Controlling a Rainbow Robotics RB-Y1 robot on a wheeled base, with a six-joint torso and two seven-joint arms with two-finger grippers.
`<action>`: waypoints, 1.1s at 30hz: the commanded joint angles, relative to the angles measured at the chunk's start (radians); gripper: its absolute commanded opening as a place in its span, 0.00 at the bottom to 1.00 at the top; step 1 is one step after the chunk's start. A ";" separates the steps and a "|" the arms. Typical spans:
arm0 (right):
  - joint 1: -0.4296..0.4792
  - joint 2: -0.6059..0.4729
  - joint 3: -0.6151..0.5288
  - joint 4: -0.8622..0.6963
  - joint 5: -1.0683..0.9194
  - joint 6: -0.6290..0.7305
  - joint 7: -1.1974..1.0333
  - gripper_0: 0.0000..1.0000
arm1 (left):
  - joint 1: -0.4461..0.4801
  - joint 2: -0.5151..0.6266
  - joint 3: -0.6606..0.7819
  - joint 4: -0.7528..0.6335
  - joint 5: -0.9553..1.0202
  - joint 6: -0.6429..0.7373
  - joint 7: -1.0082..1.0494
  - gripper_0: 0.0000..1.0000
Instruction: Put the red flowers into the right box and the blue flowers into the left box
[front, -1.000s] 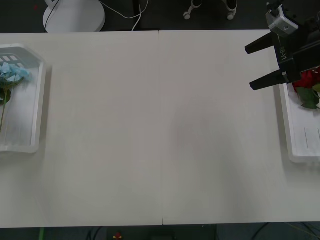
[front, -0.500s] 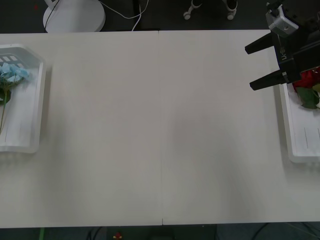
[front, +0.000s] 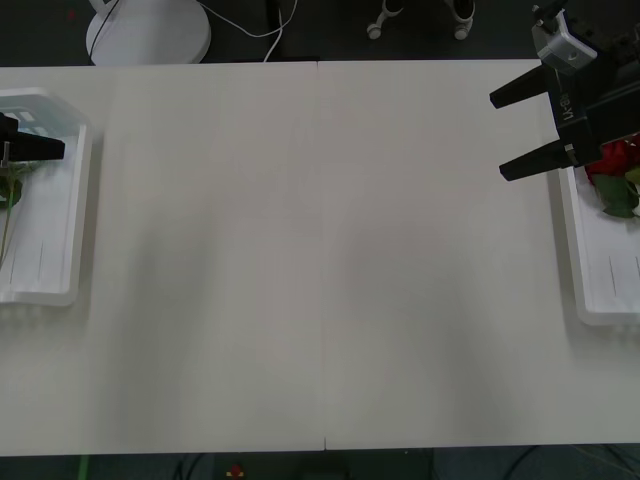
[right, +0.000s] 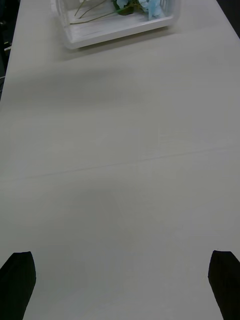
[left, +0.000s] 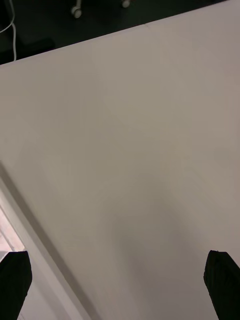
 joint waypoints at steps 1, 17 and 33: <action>0.001 -0.048 -0.025 -0.023 -0.003 0.005 0.034 1.00 | 0.024 0.083 -0.081 -0.036 0.101 -0.058 -0.133 1.00; 0.001 -0.048 -0.025 -0.023 -0.003 0.005 0.034 1.00 | 0.022 0.137 -0.351 -0.082 0.466 -0.207 -0.565 1.00; 0.001 -0.048 -0.025 -0.023 -0.003 0.005 0.034 1.00 | -0.001 0.111 -0.527 -0.182 0.564 -0.348 -0.567 1.00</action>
